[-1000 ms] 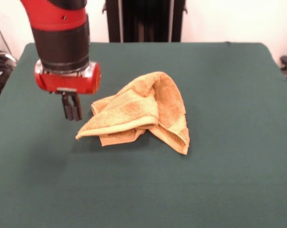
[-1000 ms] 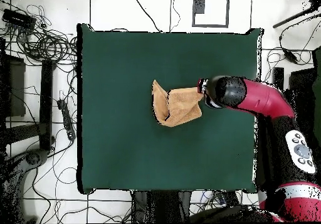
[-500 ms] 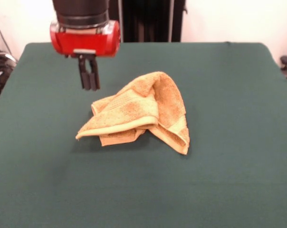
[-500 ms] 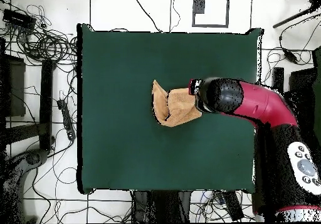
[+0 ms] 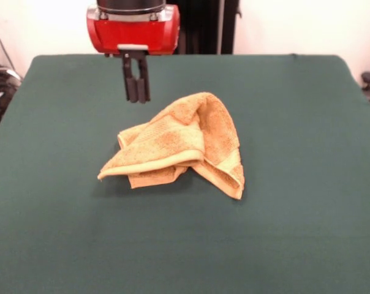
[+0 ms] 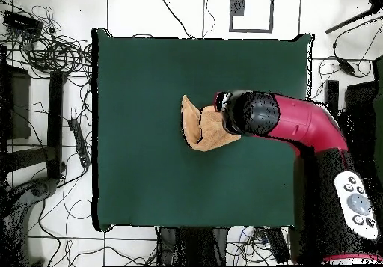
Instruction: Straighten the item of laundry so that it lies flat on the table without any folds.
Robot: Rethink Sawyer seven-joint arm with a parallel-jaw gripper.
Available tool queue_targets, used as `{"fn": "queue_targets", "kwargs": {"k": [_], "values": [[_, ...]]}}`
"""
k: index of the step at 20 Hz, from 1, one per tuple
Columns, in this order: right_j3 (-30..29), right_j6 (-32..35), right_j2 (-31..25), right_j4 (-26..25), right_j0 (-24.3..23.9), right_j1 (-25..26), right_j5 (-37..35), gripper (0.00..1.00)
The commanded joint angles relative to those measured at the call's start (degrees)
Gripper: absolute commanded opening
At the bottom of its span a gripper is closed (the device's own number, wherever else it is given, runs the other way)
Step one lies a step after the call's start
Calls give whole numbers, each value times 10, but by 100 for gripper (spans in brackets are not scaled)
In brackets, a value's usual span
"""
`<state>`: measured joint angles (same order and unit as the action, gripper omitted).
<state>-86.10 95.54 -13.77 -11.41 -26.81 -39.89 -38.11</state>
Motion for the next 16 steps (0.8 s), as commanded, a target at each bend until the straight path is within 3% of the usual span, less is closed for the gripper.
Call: {"fn": "queue_targets", "kwargs": {"k": [1, 8, 12, 16], "values": [[-84, 90, -19, 16, 42, 13, 32, 0], [-99, 118, -20, 43, 51, 19, 43, 0], [-86, 107, -10, 40, 60, 20, 34, 0], [-56, 64, -6, 26, 63, 27, -23, 0]]}}
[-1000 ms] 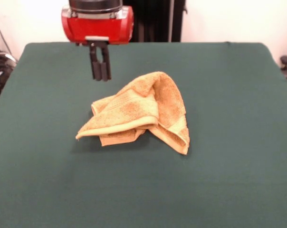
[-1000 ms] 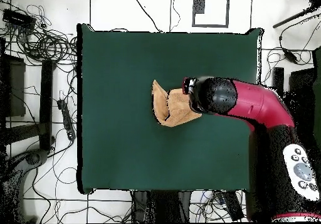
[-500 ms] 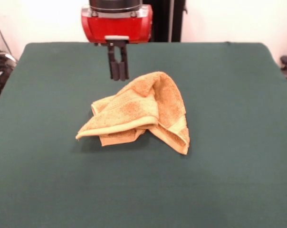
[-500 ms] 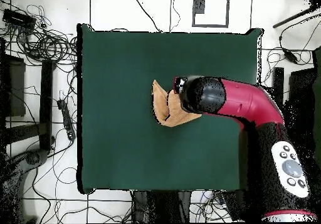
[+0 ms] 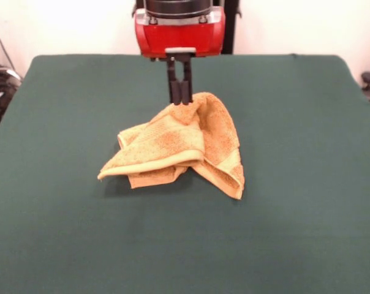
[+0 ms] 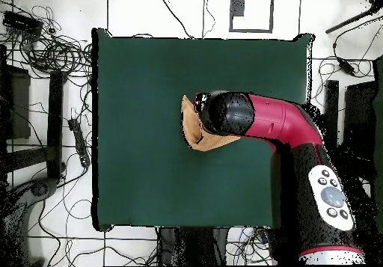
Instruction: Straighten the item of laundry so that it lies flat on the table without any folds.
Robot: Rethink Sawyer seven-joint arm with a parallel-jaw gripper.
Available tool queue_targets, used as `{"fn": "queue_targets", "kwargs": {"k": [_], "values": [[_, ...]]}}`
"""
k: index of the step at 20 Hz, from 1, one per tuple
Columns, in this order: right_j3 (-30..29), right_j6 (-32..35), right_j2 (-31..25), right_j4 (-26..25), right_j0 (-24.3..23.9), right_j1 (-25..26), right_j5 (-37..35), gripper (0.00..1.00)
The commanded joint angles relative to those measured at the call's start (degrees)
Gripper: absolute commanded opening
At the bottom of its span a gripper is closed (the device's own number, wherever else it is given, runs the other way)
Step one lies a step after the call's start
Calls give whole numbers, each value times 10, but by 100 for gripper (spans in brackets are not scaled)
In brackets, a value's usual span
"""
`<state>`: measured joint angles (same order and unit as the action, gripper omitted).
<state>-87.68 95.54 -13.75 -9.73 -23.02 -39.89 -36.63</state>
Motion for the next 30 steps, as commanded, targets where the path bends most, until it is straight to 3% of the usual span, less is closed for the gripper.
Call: {"fn": "queue_targets", "kwargs": {"k": [1, 3, 4, 9, 19, 30], "values": [[-35, 56, -9, 11, 22, 29, -51, 0], [-31, 52, -11, 14, 19, 30, -62, 0], [-29, 51, -12, 15, 19, 30, -67, 100], [-44, 56, -16, 15, 14, 24, -27, 100], [-25, 76, -6, 34, 26, 35, -92, 100], [-63, 113, -8, 63, 36, 25, -37, 100]]}}
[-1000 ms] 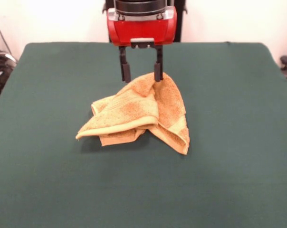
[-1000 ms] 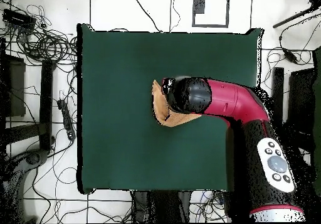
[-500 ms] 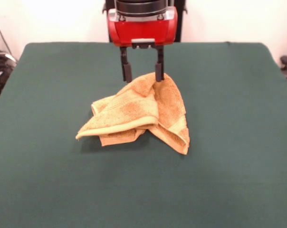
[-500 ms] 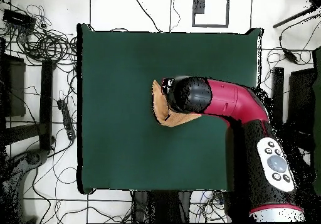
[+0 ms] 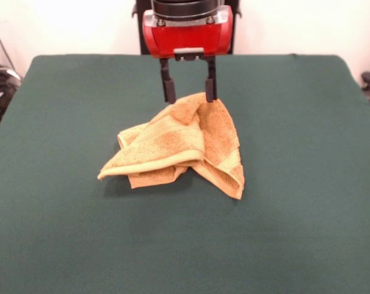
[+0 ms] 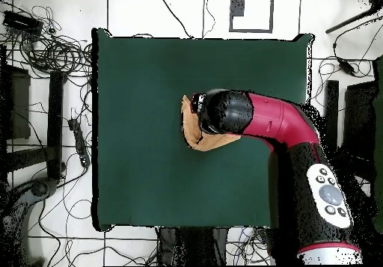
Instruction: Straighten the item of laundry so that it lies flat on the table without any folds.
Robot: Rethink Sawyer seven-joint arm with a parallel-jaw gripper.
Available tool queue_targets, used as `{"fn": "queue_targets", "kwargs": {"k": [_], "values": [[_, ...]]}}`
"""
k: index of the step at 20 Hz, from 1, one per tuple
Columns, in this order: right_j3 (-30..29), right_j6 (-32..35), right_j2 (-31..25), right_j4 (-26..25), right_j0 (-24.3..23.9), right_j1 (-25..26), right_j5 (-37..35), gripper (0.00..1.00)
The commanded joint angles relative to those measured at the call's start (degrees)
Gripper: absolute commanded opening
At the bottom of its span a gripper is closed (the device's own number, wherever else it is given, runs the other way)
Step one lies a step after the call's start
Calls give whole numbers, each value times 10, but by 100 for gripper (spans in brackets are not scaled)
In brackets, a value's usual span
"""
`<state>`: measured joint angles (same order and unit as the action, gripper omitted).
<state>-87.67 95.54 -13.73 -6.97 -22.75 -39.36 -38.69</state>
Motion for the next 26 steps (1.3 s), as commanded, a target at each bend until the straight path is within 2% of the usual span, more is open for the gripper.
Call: {"fn": "queue_targets", "kwargs": {"k": [1, 11, 17, 19, 23, 26], "values": [[-67, 117, -7, 37, 35, 23, -9, 100], [-121, 168, 27, 29, 84, 38, 127, 100], [-150, 131, 34, 26, 73, 36, 145, 100], [-164, 124, 36, 18, 68, 39, 173, 100], [-183, 91, 35, -3, 46, 42, 192, 100], [-200, 58, 16, -17, 9, 42, 205, 100]]}}
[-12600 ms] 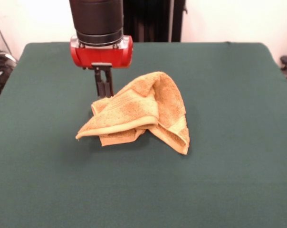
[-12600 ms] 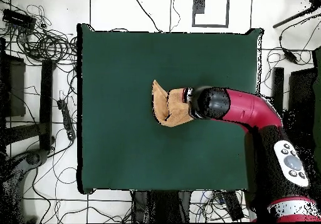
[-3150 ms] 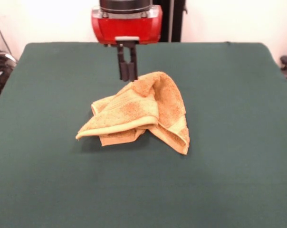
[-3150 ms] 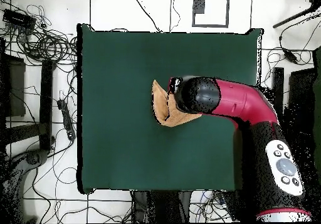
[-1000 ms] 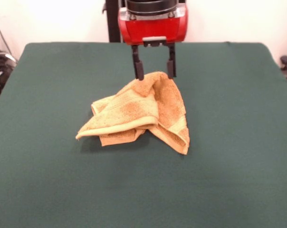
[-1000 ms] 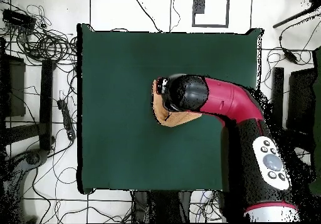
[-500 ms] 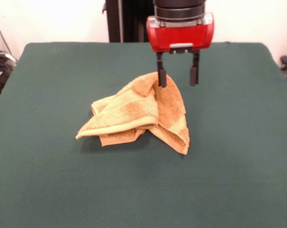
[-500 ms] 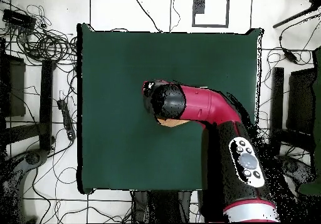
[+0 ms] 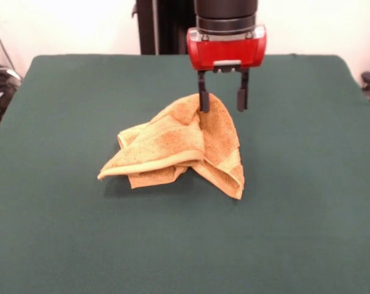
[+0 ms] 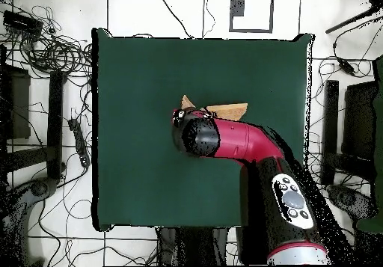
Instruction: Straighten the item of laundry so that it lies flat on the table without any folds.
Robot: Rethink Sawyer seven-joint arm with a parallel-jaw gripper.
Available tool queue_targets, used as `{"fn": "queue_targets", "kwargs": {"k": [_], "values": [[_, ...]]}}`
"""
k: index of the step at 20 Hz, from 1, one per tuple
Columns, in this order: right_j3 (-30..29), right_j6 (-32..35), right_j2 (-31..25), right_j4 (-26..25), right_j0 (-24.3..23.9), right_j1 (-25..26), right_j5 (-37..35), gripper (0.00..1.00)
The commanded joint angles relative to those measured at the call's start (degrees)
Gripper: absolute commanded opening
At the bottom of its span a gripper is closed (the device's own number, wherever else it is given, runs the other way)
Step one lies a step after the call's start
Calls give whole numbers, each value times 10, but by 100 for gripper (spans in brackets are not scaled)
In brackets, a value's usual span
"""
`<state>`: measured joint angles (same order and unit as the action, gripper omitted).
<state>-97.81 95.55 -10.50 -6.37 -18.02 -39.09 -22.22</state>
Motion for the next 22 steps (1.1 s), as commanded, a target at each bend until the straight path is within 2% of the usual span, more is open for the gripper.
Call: {"fn": "queue_targets", "kwargs": {"k": [1, 8, 13, 17, 22], "values": [[-101, 51, -18, -28, -46, 39, 39, 100], [-111, 52, -24, -53, -62, 70, 69, 100], [-114, 79, -16, -78, -52, 103, 146, 100], [-118, 112, 11, -77, -21, 109, 189, 100], [-135, 127, 34, -57, 12, 97, 204, 100]]}}
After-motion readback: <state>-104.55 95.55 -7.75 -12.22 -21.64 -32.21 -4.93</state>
